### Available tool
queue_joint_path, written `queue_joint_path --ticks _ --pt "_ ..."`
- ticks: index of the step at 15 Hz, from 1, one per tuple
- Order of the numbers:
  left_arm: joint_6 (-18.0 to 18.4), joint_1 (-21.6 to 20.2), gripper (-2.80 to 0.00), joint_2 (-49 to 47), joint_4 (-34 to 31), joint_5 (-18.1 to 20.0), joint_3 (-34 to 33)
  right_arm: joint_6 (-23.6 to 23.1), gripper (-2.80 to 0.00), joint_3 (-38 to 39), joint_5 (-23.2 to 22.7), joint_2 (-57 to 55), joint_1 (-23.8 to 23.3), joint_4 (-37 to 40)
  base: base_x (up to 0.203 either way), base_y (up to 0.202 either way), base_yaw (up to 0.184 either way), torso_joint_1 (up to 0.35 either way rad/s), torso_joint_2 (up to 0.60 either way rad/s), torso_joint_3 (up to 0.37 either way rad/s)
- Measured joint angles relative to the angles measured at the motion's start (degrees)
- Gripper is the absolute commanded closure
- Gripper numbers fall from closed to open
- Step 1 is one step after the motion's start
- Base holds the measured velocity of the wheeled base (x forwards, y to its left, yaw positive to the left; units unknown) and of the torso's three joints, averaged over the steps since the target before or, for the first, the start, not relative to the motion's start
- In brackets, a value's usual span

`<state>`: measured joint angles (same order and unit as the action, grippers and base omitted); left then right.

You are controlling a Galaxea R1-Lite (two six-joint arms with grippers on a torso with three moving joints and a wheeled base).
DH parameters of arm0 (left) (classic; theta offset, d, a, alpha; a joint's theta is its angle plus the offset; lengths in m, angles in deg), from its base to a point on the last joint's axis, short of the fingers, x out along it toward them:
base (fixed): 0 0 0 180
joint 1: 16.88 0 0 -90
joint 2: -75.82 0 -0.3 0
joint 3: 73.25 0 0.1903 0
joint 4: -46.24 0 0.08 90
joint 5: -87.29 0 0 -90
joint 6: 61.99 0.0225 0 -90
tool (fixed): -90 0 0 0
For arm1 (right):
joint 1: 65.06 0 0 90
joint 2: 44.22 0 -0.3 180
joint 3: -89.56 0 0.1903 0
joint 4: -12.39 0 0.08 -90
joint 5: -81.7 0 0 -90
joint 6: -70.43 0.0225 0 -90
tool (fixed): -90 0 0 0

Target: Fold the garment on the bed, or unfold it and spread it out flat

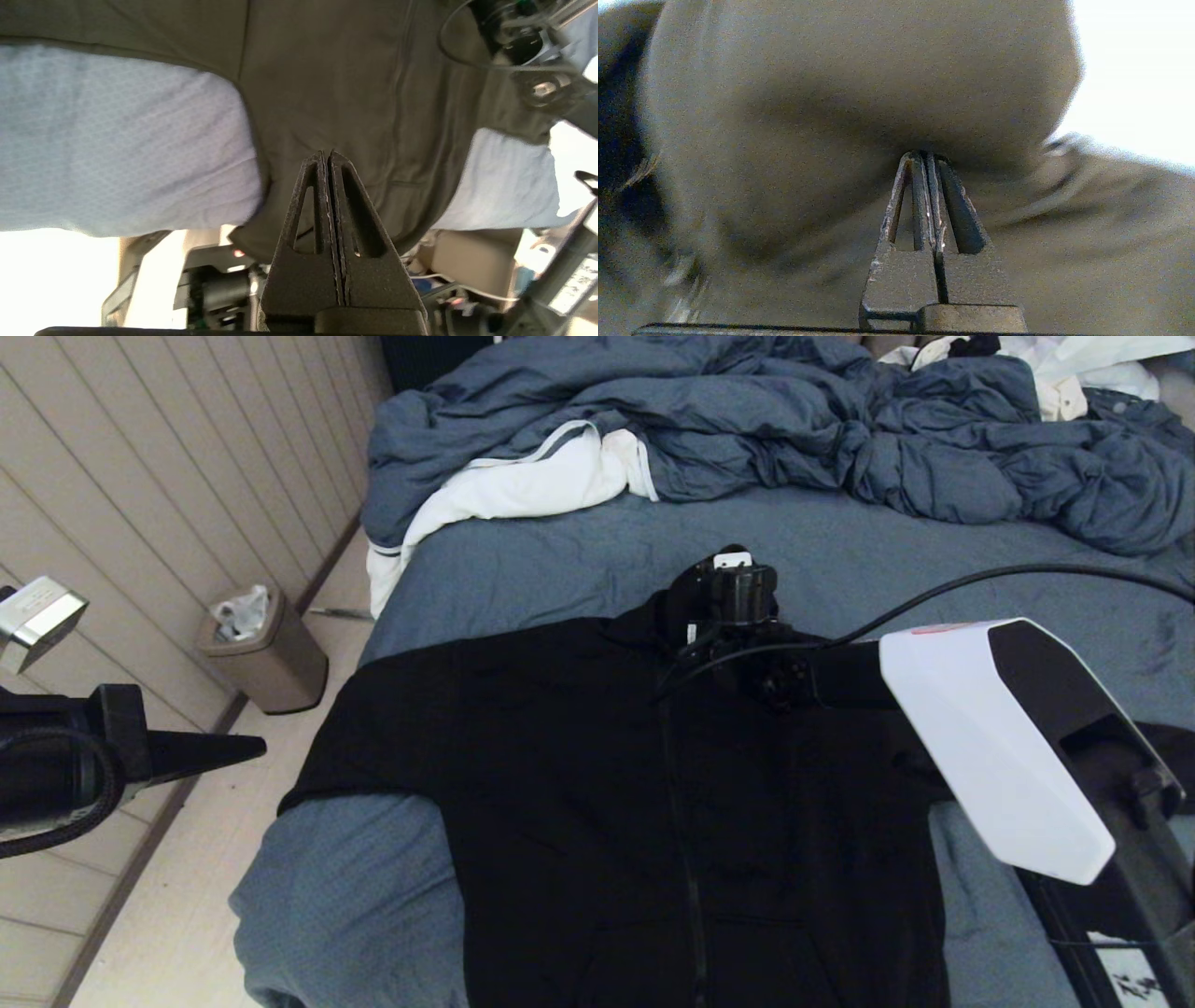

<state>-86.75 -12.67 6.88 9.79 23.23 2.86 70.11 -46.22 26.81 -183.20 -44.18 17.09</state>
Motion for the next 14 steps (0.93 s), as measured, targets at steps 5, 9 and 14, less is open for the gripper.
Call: queue_joint_path --ticks 5,9,14 --pt "-1.7 0.0 0.0 -0.4 3.2 0.0 -0.4 -4.9 0.0 -0.4 5.3 0.4 -1.2 -8.4 0.0 0.0 0.0 0.0 0.0 0.0" --pt "-1.8 0.0 0.0 -0.1 3.4 -0.1 -1.1 -4.9 0.0 -0.2 5.6 2.3 -3.3 -11.8 0.0 0.0 0.0 0.0 0.0 0.0" --pt "-1.6 -0.1 0.0 2.4 3.1 -1.0 -1.4 -3.9 0.0 4.2 8.2 8.3 -4.6 -11.5 0.0 0.0 0.0 0.0 0.0 0.0"
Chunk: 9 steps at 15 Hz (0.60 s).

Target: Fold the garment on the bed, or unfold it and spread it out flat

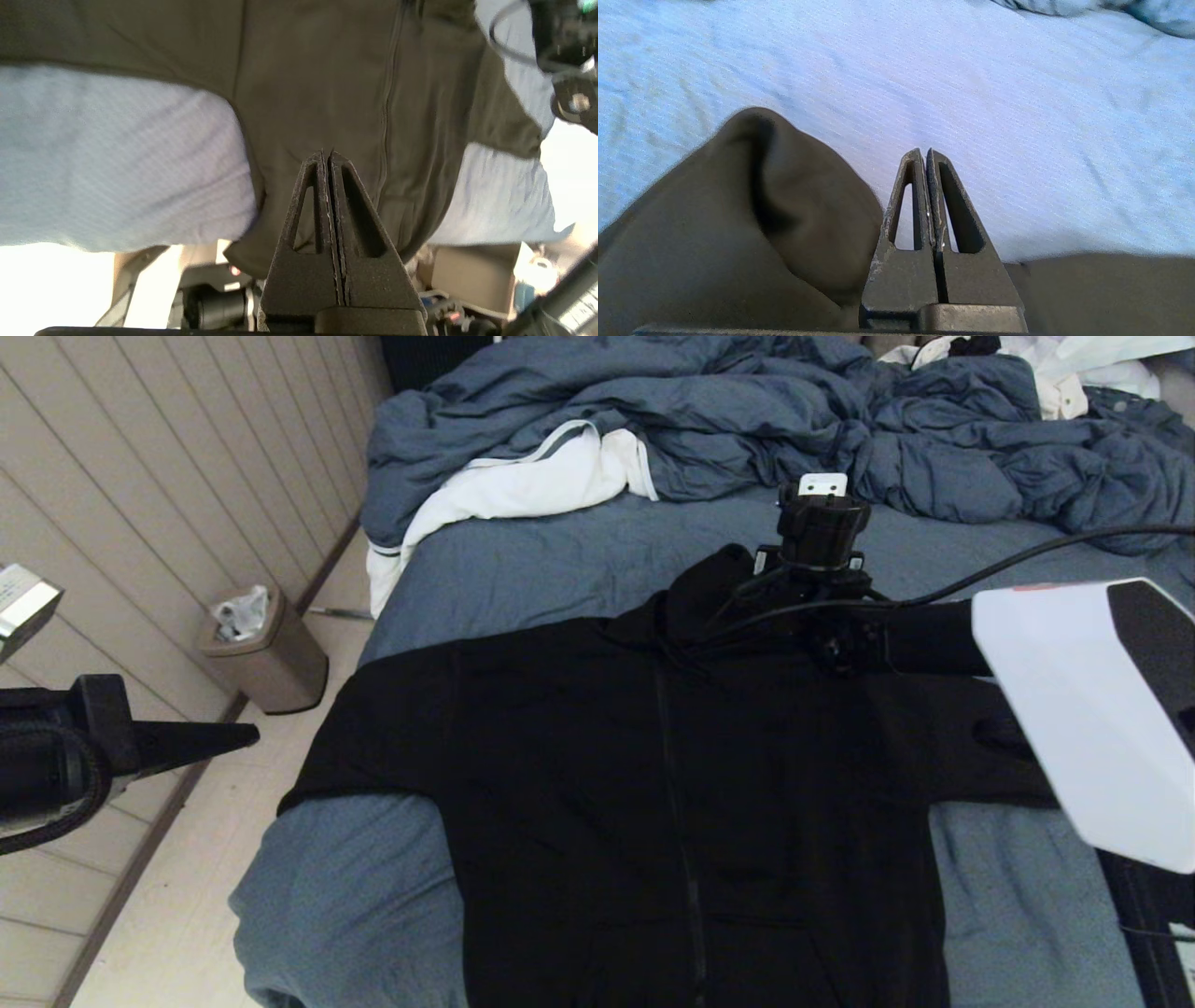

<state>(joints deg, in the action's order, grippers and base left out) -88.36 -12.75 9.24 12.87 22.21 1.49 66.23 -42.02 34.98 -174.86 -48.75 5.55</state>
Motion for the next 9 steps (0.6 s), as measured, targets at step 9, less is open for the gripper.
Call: queue_joint_path --ticks 9 --pt "6.3 -0.2 0.0 18.3 -16.7 -5.9 3.9 2.8 0.0 34.9 -0.9 33.3 8.5 12.3 0.0 0.0 0.0 0.0 0.0 0.0"
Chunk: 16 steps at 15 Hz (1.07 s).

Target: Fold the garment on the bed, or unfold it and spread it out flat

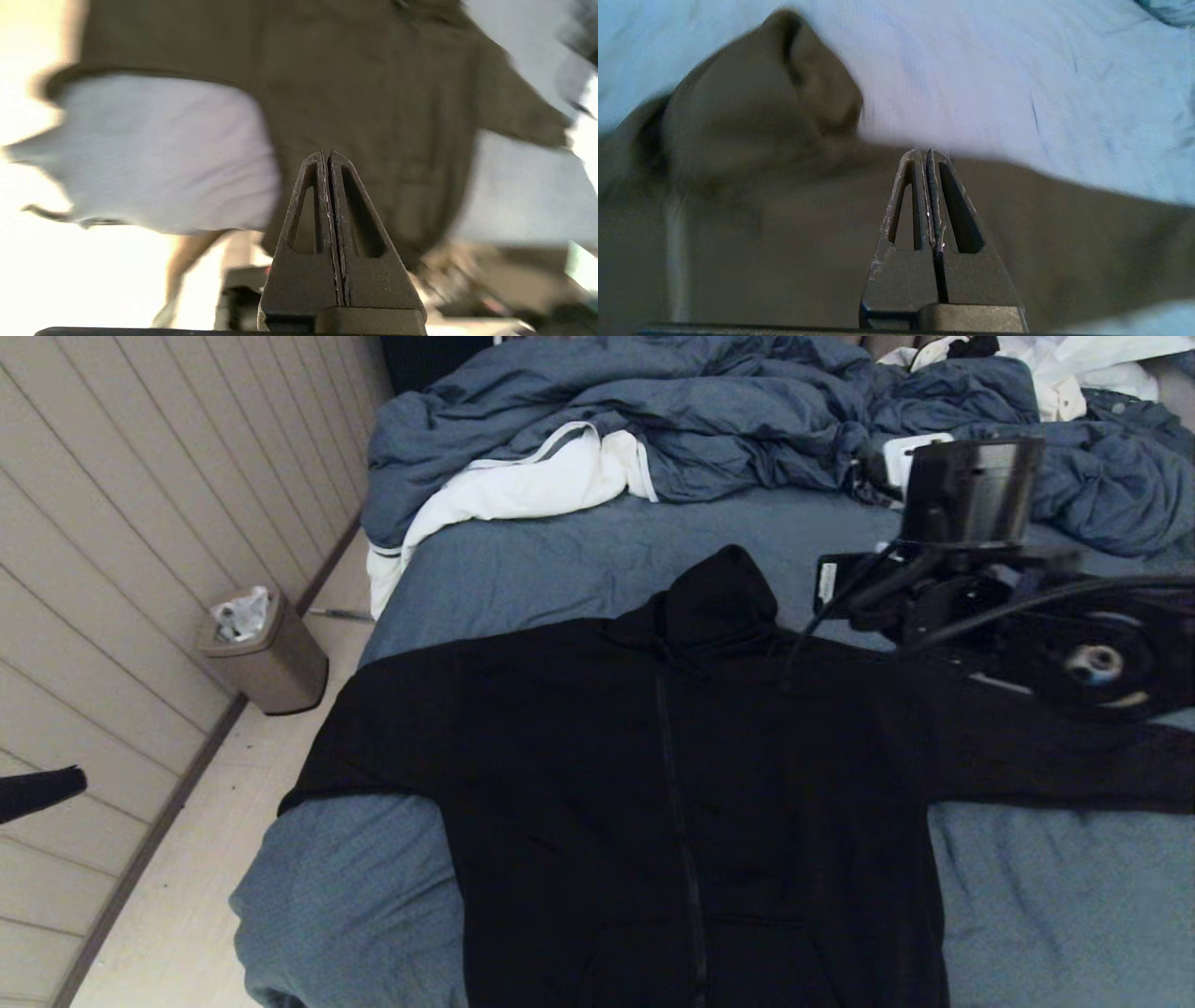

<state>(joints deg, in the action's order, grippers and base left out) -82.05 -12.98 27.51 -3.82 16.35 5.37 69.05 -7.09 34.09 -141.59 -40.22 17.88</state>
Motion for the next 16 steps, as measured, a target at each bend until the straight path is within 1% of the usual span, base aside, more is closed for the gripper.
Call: queue_joint_path --ticks 1,2,3,4,5,6,7,8,9,10,11,12,14,16 --pt "0.1 0.0 0.0 2.3 -1.0 -2.6 -0.8 0.7 0.0 4.3 0.0 4.6 1.6 1.7 0.0 0.0 0.0 0.0 0.0 0.0" --pt "0.1 0.0 0.0 4.6 -1.7 -3.7 -1.6 1.2 0.0 8.6 0.0 9.0 2.9 3.1 0.0 0.0 0.0 0.0 0.0 0.0" --pt "-0.1 0.1 0.0 7.0 -3.0 -3.3 -2.6 1.8 0.0 13.4 0.1 13.6 4.1 4.8 0.0 0.0 0.0 0.0 0.0 0.0" --pt "-0.5 0.3 0.0 9.2 -5.1 -1.4 -3.4 3.0 0.0 17.8 0.2 18.1 5.2 6.5 0.0 0.0 0.0 0.0 0.0 0.0" --pt "-1.8 0.4 0.0 10.9 -7.6 1.9 -4.1 5.4 0.0 21.4 0.4 22.2 6.0 9.2 0.0 0.0 0.0 0.0 0.0 0.0" --pt "-3.2 0.5 0.0 12.5 -10.0 5.2 -4.8 9.2 0.0 24.3 0.4 26.0 6.8 13.4 0.0 0.0 0.0 0.0 0.0 0.0" --pt "-3.8 0.6 0.0 14.3 -10.2 6.2 -6.1 13.7 0.0 26.0 0.4 29.3 7.1 19.0 0.0 0.0 0.0 0.0 0.0 0.0" --pt "-3.8 0.6 0.0 16.1 -9.2 5.1 -8.2 18.7 0.0 26.7 0.4 32.5 6.5 25.2 0.0 0.0 0.0 0.0 0.0 0.0" --pt "-3.5 0.6 0.0 17.5 -8.3 3.3 -10.3 22.9 0.0 26.9 0.4 35.2 4.7 30.5 0.0 0.0 0.0 0.0 0.0 0.0" --pt "-3.1 0.6 0.0 18.4 -7.2 1.3 -12.7 26.2 0.0 27.1 0.4 37.7 1.5 34.5 0.0 0.0 0.0 0.0 0.0 0.0" --pt "-3.0 0.6 0.0 19.1 -5.7 0.1 -15.1 28.2 0.0 27.5 0.3 40.0 -2.1 36.8 0.0 0.0 0.0 0.0 0.0 0.0" --pt "-3.0 0.6 0.0 19.9 -4.1 -0.4 -17.5 29.3 0.0 28.3 0.2 42.2 -4.8 37.6 0.0 0.0 0.0 0.0 0.0 0.0" --pt "-2.8 0.6 0.0 21.8 -0.8 -0.9 -22.0 29.5 0.0 32.6 0.2 47.5 -9.8 38.2 0.0 0.0 0.0 0.0 0.0 0.0" --pt "-2.8 0.6 0.0 22.8 -0.1 -1.8 -24.6 29.1 0.0 37.4 0.3 52.8 -13.4 38.4 0.0 0.0 0.0 0.0 0.0 0.0"
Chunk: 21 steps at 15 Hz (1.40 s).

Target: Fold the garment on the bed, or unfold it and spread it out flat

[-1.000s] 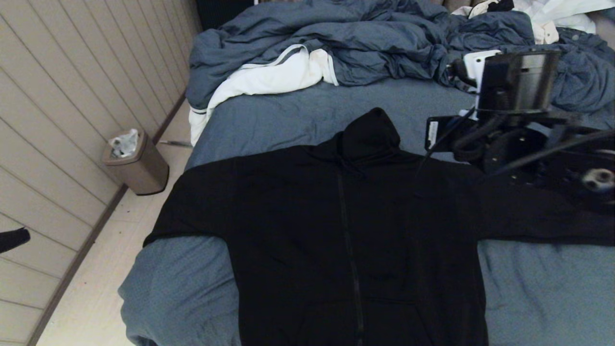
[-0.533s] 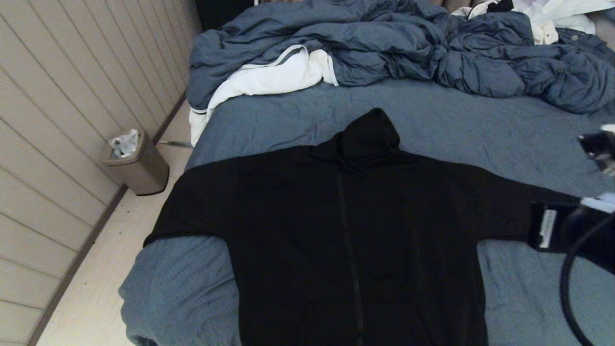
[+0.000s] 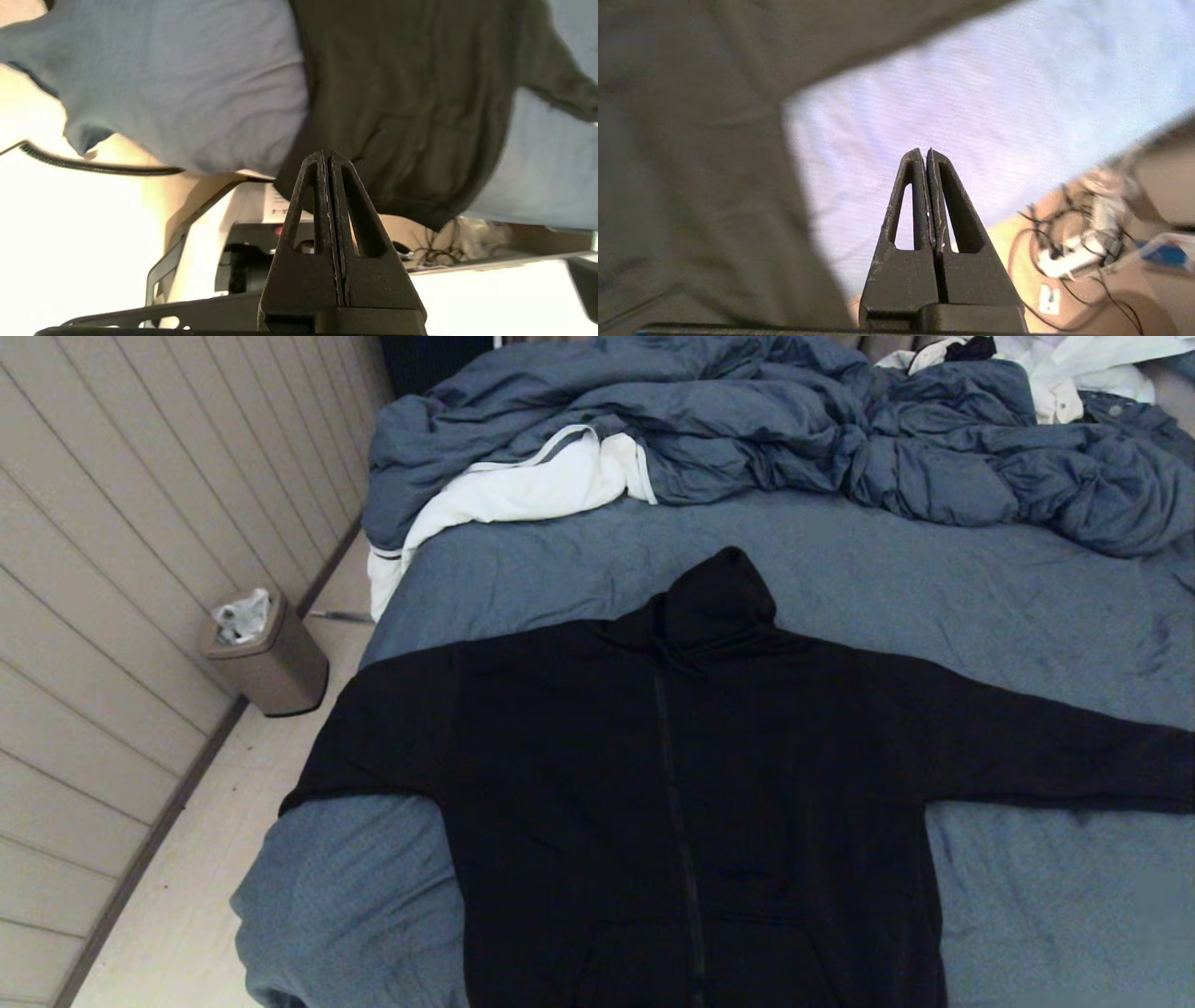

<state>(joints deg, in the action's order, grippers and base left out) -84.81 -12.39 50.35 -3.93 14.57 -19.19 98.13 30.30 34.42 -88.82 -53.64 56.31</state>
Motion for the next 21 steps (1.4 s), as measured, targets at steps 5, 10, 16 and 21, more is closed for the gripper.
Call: queue_joint_path --ticks 5,10,16,21 --pt "5.9 -0.1 0.0 3.2 4.8 -5.1 -8.5 -3.5 0.0 12.9 -0.2 12.2 -5.2 -0.4 0.0 0.0 0.0 0.0 0.0 0.0" --pt "17.8 -3.0 0.0 7.8 18.3 -10.2 -21.6 -18.1 0.0 20.7 -6.5 27.4 -10.0 -5.0 0.0 0.0 0.0 0.0 0.0 0.0" --pt "26.4 -4.4 0.0 16.6 21.4 -10.2 -25.9 -36.7 0.0 29.0 -31.8 40.9 -11.2 -9.8 0.0 0.0 0.0 0.0 0.0 0.0" --pt "31.5 -4.3 0.0 24.3 21.9 -19.3 -26.5 -41.4 0.0 31.9 -40.8 44.4 -11.3 -14.1 0.0 0.0 0.0 0.0 0.0 0.0"
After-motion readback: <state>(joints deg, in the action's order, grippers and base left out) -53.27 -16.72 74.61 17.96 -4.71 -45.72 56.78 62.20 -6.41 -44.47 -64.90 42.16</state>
